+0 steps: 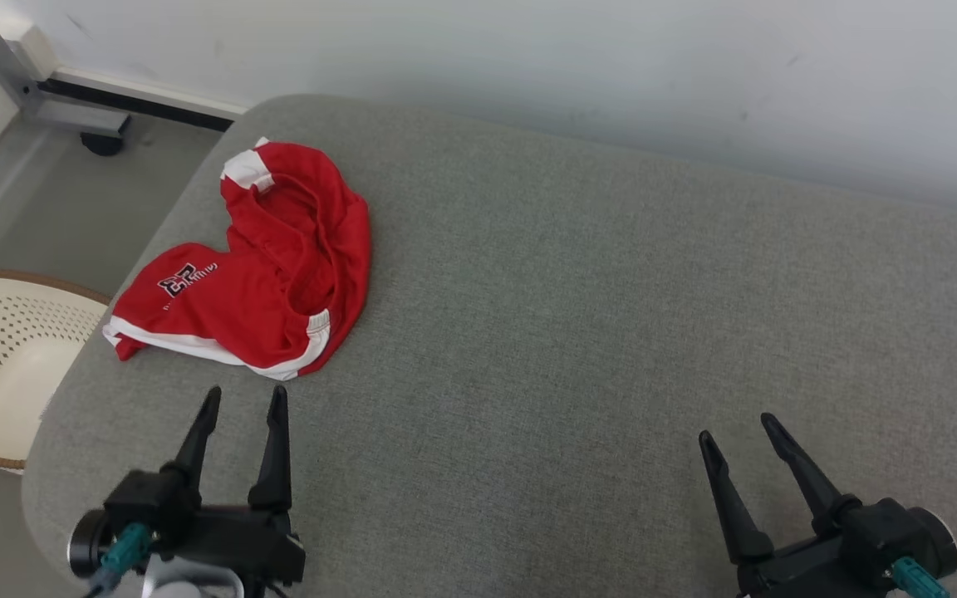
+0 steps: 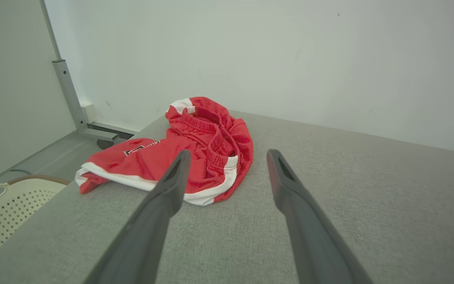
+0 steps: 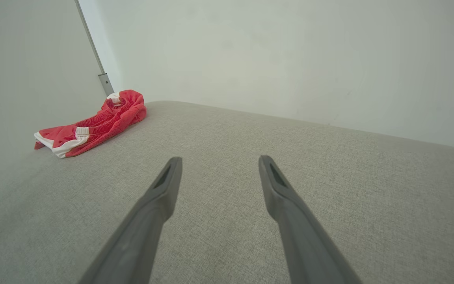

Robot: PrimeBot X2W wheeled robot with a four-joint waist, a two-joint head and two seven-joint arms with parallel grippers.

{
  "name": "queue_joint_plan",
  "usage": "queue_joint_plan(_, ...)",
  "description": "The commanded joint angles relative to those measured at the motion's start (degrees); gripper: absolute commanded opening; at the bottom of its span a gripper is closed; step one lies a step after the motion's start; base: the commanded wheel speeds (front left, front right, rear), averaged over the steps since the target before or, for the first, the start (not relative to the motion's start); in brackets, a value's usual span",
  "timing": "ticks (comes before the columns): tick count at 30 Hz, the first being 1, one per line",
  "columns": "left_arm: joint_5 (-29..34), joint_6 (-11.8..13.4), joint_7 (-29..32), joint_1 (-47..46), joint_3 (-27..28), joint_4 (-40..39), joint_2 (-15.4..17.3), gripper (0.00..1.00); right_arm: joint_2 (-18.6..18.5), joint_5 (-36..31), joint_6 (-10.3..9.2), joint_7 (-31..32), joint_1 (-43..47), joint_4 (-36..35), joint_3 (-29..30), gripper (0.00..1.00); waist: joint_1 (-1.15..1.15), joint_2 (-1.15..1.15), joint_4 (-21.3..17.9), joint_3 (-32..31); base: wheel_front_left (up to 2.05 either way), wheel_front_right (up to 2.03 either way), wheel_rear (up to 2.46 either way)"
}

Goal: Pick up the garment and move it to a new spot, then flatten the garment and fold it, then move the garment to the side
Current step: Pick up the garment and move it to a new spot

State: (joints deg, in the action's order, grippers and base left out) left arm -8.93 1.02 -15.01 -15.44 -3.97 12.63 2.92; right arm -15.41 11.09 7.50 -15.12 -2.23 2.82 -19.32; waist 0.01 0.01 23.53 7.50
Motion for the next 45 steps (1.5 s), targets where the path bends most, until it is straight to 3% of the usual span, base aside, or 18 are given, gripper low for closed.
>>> queue_joint_plan(1, -0.4, -0.5, -0.2, -2.7, 0.7, 1.3, 0.0, 1.0, -1.0, -0.3, -0.02, 0.0, -0.9, -0.1, 0.2, 1.0, -0.01, -0.01, -1.8, 3.8, 0.0, 0.0, 0.0)
queue_joint_plan(7, -0.1, -2.3, -0.2, -11.1, 2.6, 7.5, 0.6, 1.0, -3.1, -0.6, -0.02, 0.0, -2.8, -0.5, 0.2, 1.0, -0.01, -0.01, -2.9, 8.0, 0.0, 0.0, 0.0)
queue_joint_plan(14, -0.9, -4.1, 0.2, -23.5, 3.5, 20.8, 2.2, 1.0, -5.1, -0.6, -0.02, 0.0, -5.2, -1.0, 0.3, 1.0, -0.01, -0.01, -4.3, 12.7, 0.0, 0.0, 0.0)
queue_joint_plan(26, 0.2, -3.9, 10.0, -40.5, 1.9, 41.3, 6.3, 1.0, -6.0, -0.5, -0.02, 0.0, -7.8, -0.8, 0.2, 1.0, -0.01, -0.01, -6.7, 16.0, 0.0, 0.0, 0.0)
queue_joint_plan(45, -1.5, -6.1, 18.3, -46.4, 0.1, 57.7, 6.7, 1.0, -5.2, 0.2, -0.02, 0.0, -10.2, 0.0, -1.1, 1.0, -0.01, -0.01, -8.7, 17.6, 0.0, 0.0, 0.0)
